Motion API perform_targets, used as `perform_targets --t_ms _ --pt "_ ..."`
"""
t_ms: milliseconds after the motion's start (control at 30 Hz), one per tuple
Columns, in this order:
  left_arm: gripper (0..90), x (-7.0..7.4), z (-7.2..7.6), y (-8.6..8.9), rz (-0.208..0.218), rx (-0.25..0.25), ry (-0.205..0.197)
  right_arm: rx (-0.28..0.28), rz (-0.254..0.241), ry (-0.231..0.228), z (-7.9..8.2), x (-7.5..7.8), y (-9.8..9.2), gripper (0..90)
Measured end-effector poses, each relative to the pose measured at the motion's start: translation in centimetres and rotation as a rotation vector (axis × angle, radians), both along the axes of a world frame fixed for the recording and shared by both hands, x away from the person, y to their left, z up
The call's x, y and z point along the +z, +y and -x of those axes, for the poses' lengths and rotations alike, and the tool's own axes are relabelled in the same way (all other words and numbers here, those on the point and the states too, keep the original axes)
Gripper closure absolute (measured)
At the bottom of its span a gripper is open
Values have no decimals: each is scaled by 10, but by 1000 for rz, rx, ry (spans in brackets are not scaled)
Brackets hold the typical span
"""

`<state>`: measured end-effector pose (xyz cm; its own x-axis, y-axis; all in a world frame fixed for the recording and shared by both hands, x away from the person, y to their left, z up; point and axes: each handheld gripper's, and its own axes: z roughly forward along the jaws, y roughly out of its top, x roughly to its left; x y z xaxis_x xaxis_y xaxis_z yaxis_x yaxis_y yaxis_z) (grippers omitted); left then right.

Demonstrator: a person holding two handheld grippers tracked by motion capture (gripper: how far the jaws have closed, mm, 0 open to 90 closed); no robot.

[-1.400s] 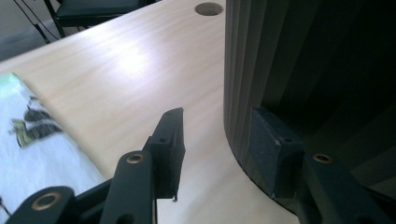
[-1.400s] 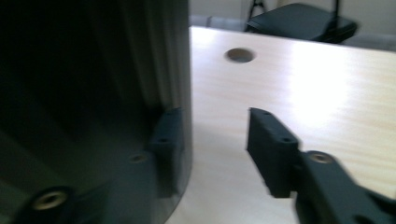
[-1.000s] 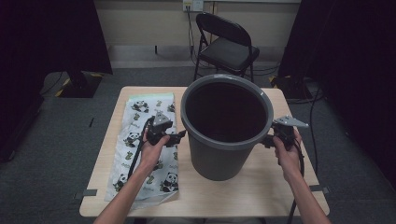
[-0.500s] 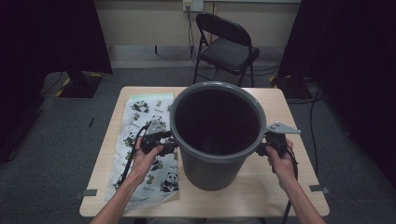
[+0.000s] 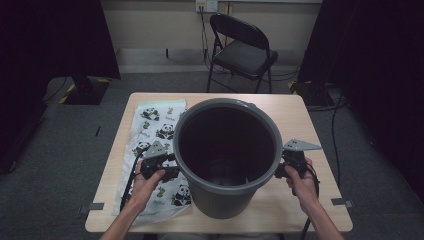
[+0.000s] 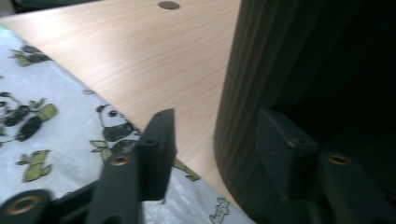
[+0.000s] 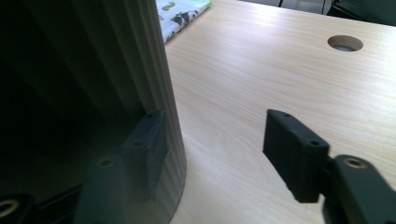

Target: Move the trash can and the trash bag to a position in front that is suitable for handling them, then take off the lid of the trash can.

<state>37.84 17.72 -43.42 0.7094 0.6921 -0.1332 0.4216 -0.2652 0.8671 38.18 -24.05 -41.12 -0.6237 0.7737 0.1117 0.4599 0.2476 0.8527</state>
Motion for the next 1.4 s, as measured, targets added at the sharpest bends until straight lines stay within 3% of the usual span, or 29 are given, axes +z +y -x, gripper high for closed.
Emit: perform_targets --t_ms 167,200,300,400,433,467,500,600,667,733,800,833,867,933,967,1033,1133,1167,1200,1267,1333,1400 --pt "273 -2 -2 4 -30 19 27 -19 -6 6 -4 0 -3 241" --pt "253 -5 -1 6 -77 22 32 -9 -32 10 -5 3 -7 223" --pt "228 -14 3 13 -130 17 61 3 -50 1 -6 7 -11 209" --pt "217 -21 7 19 -132 17 81 -5 -50 6 -9 10 -12 191" --pt "215 -26 10 24 -131 -4 94 -29 -61 -2 -14 13 -13 180" --pt "215 -26 10 24 -131 -4 94 -29 -61 -2 -14 13 -13 180" --pt "218 -33 11 26 -169 -9 73 -34 -62 -1 -21 16 -13 181" --pt "237 -43 11 25 -176 -10 91 -43 -47 -7 -28 22 -11 199" --pt "236 -46 11 21 -210 -18 101 -52 -34 -10 -41 32 -8 253" --pt "238 -48 14 15 -253 -27 79 -38 -58 -7 -50 38 -8 314" --pt "242 -50 14 12 -263 -34 80 -33 -60 -4 -55 43 -8 336" --pt "242 -53 14 10 -287 -43 90 -43 -50 -14 -60 49 -8 398" --pt "242 -56 14 8 -304 -50 102 -32 -81 -34 -70 63 -9 464" --pt "219 -60 14 6 -300 -56 109 -47 -85 -45 -74 71 -9 466" --pt "220 -59 15 5 -309 -43 109 -35 -101 -37 -82 85 -9 502" --pt "219 -60 18 4 -305 -35 117 -49 -94 -32 -86 96 -5 555" --pt "211 -60 18 4 -301 -36 116 -25 -103 -23 -88 108 0 577" --pt "208 -61 18 4 -298 -36 109 -57 -103 -79 -90 122 3 593" --pt "208 -61 18 4 -298 -36 109 -57 -103 -79 -90 122 3 593" --pt "206 -62 19 4 -283 -33 103 -71 -119 -106 -93 139 4 613" --pt "205 -62 19 5 -284 -34 92 -61 -140 -107 -93 145 5 612" --pt "205 -62 19 6 -286 -36 90 -25 -163 -88 -91 159 7 549"
